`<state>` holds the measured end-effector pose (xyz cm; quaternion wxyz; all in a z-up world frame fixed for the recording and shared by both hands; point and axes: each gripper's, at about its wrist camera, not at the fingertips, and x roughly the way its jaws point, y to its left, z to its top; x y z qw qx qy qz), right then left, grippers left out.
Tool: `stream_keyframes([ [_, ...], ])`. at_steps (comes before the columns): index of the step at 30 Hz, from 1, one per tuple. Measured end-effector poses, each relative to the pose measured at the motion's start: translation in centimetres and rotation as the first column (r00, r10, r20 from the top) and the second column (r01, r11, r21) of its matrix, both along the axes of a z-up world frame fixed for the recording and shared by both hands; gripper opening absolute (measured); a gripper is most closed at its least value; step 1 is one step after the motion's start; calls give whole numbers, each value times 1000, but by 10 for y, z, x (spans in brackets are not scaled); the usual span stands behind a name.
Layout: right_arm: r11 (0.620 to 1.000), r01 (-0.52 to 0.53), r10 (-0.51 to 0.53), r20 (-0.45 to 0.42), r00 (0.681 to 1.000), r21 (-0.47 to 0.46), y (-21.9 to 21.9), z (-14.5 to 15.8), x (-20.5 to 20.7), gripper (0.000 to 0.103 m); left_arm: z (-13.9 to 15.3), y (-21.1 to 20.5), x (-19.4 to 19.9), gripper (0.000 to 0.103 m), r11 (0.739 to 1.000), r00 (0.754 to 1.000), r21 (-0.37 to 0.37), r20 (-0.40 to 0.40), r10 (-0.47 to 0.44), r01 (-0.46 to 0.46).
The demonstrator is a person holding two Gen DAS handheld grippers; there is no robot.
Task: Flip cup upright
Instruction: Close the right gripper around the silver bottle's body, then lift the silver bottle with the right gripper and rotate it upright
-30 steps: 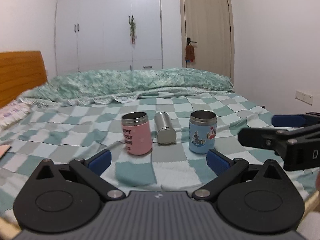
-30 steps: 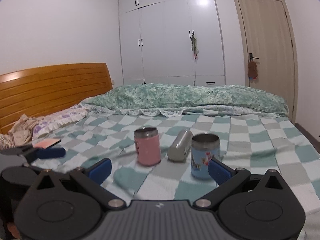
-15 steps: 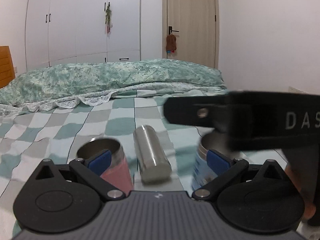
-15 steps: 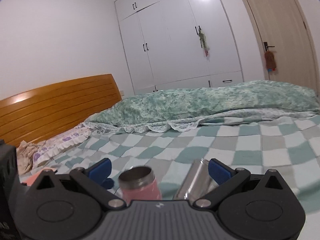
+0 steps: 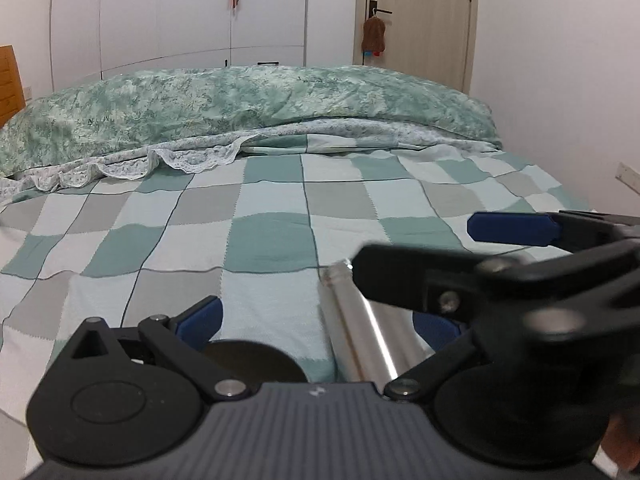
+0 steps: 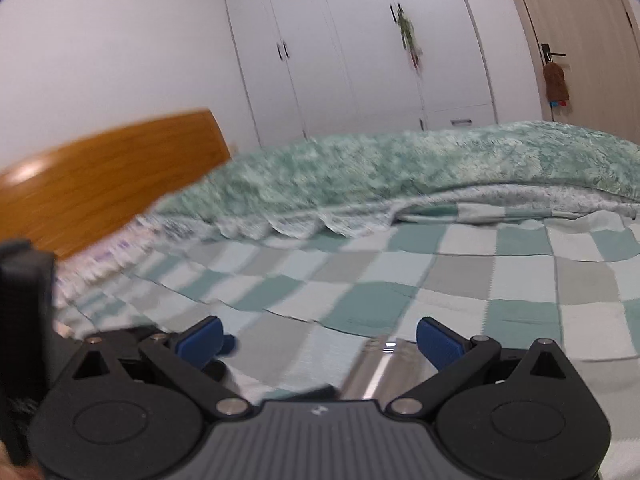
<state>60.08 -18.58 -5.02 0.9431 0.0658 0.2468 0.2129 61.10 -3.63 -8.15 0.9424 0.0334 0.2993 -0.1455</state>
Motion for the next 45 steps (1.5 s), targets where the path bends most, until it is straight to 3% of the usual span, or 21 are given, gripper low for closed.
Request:
stream_keyframes([
  [2,999,3,-5,-65,998,-37,-1,-5,20,103,-1,-7,10,103,994,993,9,-35,-112,112],
  [4,998,1,-9,-141,990,-55,-3,-12,40,103,-1,-19,19,103,972,969,27,-86,-230,233],
  [7,998,31,-47,-273,961,-63,-10,-24,68,99,-4,-30,44,103,964,948,51,-203,-246,261],
  [10,1000,22,-13,-367,930,21,-22,-39,88,92,-19,-33,75,103,976,956,139,-264,-127,168],
  [13,997,36,-1,-435,900,72,-28,-53,103,85,-21,-25,89,103,984,935,36,-320,-152,172],
  [16,992,20,48,-518,854,124,-29,-70,114,75,-25,-29,82,99,970,915,-24,-329,-235,241],
  [18,981,25,90,-564,821,192,-35,-81,120,77,-30,-31,86,96,973,904,-44,-364,-225,225],
  [20,968,13,148,-614,775,249,-37,-88,128,66,-37,-34,89,83,972,881,-21,-418,-221,234],
  [23,977,-24,154,-625,765,211,-29,-88,132,66,-38,-44,83,81,963,874,42,-433,-222,265],
  [25,981,-28,143,-617,774,192,-25,-85,129,66,-38,-43,82,80,967,877,43,-432,-210,252],
  [28,985,-22,118,-572,811,171,-21,-74,118,66,-34,-40,75,78,972,896,28,-394,-204,233],
  [33,990,-14,79,-467,881,141,-28,-47,83,65,-23,-41,37,75,968,950,43,-209,-233,247],
  [36,994,-37,73,-364,929,105,-26,-32,50,65,-17,-38,19,75,973,959,-13,-164,-230,231],
  [37,994,-47,78,-326,942,103,-26,-28,39,63,-17,-38,13,81,972,961,-31,-146,-234,232],
  [39,993,-61,84,-257,963,98,-28,-23,19,63,-20,-48,0,86,961,955,13,-121,-272,276],
  [41,997,-40,53,-219,974,67,-29,-21,8,63,-25,-58,-10,73,961,962,75,-84,-260,266],
  [45,994,-41,63,-213,975,103,-40,-18,4,64,-20,-52,-16,69,964,962,-12,-66,-264,264],
])
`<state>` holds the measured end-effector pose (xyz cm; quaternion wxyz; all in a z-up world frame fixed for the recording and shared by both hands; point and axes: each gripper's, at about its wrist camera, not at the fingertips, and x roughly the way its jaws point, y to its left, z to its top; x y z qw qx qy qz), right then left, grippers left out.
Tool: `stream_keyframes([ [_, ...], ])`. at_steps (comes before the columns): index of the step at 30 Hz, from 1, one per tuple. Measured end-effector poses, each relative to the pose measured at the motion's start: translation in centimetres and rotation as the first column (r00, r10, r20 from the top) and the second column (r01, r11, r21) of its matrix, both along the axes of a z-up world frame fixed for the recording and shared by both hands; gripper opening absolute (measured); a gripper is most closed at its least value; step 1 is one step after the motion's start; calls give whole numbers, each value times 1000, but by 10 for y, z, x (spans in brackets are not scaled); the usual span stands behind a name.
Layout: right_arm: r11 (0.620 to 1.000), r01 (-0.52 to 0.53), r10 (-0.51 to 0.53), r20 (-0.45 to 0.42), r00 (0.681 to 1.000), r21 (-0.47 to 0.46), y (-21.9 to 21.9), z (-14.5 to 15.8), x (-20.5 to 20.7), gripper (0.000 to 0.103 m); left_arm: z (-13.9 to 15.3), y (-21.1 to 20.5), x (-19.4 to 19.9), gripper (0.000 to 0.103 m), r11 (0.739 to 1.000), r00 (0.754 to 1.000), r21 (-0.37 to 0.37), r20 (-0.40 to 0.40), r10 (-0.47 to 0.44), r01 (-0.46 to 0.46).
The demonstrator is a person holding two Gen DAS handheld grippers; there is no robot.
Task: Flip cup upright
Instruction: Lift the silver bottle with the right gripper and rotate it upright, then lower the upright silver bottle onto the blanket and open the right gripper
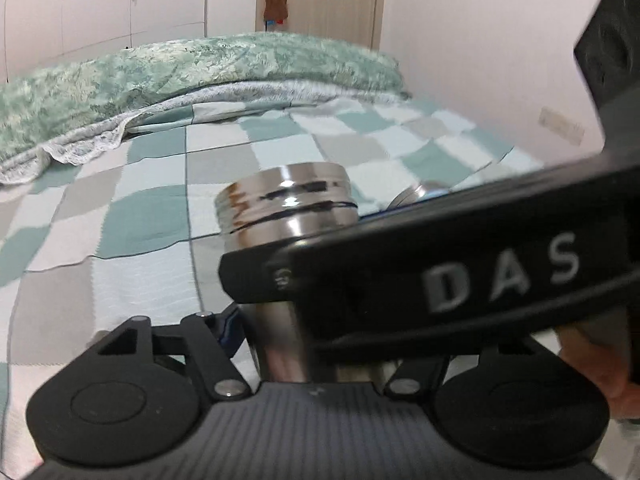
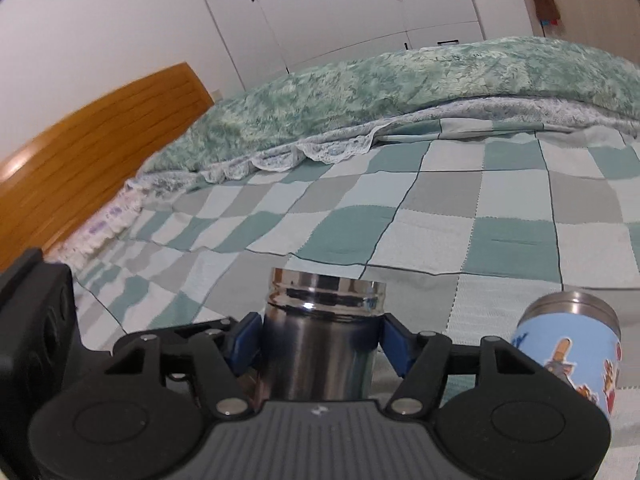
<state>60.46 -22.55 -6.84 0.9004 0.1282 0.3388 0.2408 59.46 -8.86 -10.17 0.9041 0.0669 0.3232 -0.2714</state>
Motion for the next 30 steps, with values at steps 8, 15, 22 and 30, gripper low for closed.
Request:
stream_keyframes([
  [8,993,-68,61,71,996,93,5,26,-46,63,37,5,-70,66,998,992,-54,121,-17,23],
  [15,992,-126,130,250,959,-32,31,59,-153,62,60,18,-179,70,998,973,-67,230,19,-3],
  [22,986,-96,139,365,920,-134,58,62,-230,62,45,42,-260,83,994,963,-68,249,101,-87],
  [30,985,-21,82,361,929,-170,65,34,-249,61,11,57,-294,85,976,955,-65,202,219,-210],
])
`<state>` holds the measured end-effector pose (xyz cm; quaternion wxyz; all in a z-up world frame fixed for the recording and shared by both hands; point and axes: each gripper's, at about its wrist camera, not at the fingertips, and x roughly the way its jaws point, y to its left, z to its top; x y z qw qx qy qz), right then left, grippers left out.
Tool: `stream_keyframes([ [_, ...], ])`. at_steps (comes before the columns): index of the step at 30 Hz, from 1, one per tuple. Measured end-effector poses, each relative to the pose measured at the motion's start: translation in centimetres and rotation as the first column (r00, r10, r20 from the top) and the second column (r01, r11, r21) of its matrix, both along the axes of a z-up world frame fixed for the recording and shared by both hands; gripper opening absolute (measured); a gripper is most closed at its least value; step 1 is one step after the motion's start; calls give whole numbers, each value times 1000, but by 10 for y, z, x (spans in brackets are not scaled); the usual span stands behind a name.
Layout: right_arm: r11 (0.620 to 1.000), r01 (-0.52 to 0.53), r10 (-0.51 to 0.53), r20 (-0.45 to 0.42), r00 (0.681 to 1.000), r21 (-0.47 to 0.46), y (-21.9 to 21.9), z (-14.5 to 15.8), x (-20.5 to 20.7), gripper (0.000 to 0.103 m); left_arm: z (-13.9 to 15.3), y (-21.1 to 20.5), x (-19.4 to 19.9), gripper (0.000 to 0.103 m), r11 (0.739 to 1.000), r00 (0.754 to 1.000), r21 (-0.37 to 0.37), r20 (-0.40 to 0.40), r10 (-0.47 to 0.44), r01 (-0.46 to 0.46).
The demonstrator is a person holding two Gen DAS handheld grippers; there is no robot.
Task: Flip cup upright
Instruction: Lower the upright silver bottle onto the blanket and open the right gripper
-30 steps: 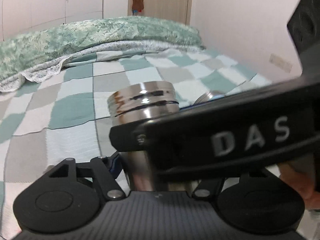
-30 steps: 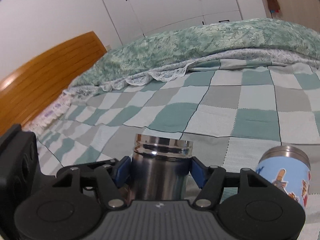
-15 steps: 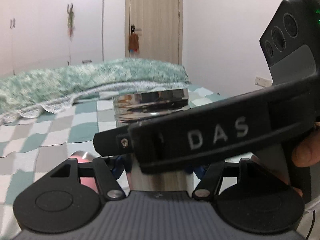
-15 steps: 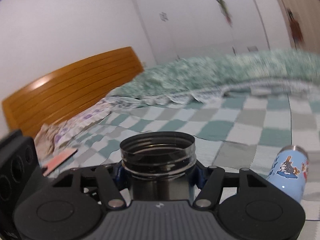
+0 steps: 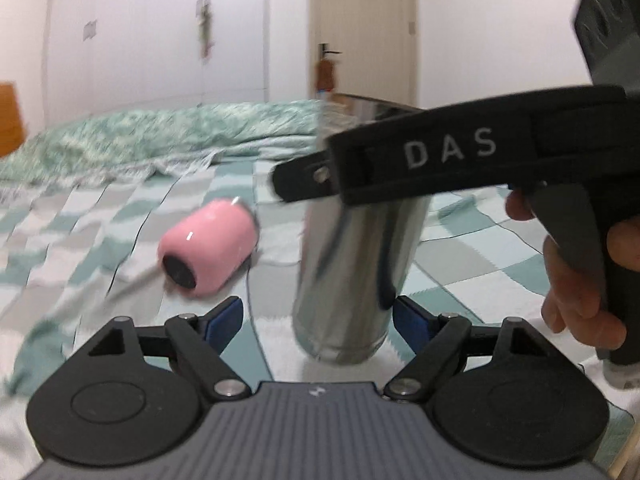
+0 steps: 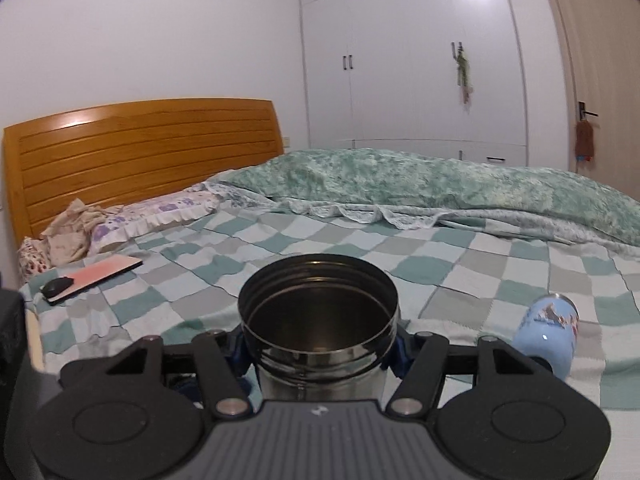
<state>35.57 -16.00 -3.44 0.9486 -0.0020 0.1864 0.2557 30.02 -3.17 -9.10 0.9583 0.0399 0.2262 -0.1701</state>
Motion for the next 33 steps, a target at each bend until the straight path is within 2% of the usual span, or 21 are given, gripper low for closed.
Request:
stream_keyframes([
  [4,997,-5,1,-45,999,-73,9,-18,-3,61,-6,12,-11,88,992,993,45,-9,120,-119],
  [6,994,-14,9,-48,999,-105,15,-29,-8,61,-6,18,-20,90,990,990,13,-7,141,-141],
  [8,992,-10,10,-1,1000,-126,19,-34,-18,61,-7,21,-24,91,990,990,-19,-17,142,-142],
  [12,987,-1,1,-1,1000,-158,25,-33,-25,62,-7,23,-23,93,987,987,-11,-12,162,-162],
  [15,986,19,-21,-11,1000,-167,24,-30,-23,71,-7,26,-26,94,986,986,-19,-16,165,-165],
  [17,988,39,-41,-6,999,-149,20,-26,-25,86,-3,25,-29,98,986,986,-26,-1,165,-165],
  [20,992,39,-40,-5,999,-116,15,-18,-29,91,1,25,-34,98,988,988,-26,22,153,-153],
  [25,991,60,-61,-7,998,-117,9,-10,-43,92,13,27,-48,99,986,986,-30,46,163,-162],
  [28,991,86,-86,2,996,-104,-2,-1,-61,92,23,31,-63,103,983,980,-32,69,184,-182],
  [31,989,126,-125,14,992,-81,-18,10,-88,103,36,36,-82,103,976,971,-30,93,220,-218],
  [33,983,166,-167,1,986,-82,-29,16,-106,103,45,37,-95,103,966,961,-28,99,260,-258],
])
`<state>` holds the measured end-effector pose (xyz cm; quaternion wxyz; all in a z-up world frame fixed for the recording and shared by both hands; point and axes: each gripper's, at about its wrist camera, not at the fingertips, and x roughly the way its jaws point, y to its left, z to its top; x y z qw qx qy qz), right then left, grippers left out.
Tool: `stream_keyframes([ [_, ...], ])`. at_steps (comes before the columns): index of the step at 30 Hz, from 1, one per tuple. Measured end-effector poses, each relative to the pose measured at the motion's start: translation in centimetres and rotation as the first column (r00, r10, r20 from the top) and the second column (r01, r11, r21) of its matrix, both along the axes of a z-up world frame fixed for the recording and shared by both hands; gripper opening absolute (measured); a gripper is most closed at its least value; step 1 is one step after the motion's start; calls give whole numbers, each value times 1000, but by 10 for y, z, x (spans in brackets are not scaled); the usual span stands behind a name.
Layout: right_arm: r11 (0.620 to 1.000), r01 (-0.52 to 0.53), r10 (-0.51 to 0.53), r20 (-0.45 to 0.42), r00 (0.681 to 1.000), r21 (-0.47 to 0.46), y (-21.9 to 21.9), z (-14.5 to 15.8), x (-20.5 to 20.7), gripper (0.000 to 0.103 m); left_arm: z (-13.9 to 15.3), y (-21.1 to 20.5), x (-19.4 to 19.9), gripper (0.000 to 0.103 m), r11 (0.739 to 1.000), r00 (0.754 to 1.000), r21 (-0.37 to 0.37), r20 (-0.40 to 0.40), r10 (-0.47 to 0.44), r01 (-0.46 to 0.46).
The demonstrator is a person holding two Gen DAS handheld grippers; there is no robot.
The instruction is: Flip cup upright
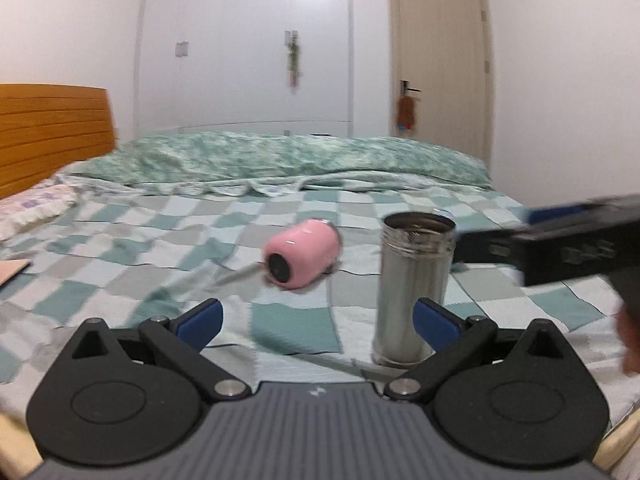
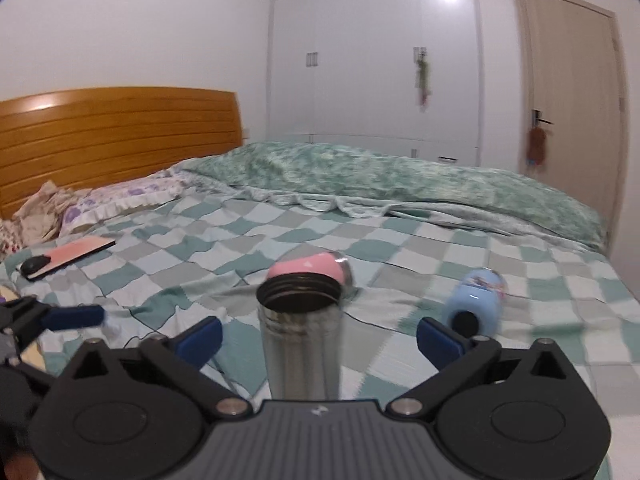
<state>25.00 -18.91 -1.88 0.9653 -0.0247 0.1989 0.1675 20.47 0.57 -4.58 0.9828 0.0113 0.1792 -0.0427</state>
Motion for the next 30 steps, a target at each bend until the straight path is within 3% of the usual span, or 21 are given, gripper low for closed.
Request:
stream_keyframes([
  [7,994,105,-105,-49,993,-19,-33,6,-58,103,33,3,-53,103,998,998,12,27,58,-58],
  [15,990,139,-138,-60,989,12,-48,10,-104,103,45,3,-104,103,997,996,29,58,68,-70],
  [22,993,121,-121,3,993,10,-47,25,-150,103,53,8,-139,103,994,993,39,74,95,-98],
  [27,996,88,-89,75,993,23,-41,32,-196,103,57,17,-178,103,993,988,-21,95,119,-117],
  [30,997,71,-74,110,991,32,-35,32,-223,103,59,18,-198,103,995,989,15,117,93,-96],
])
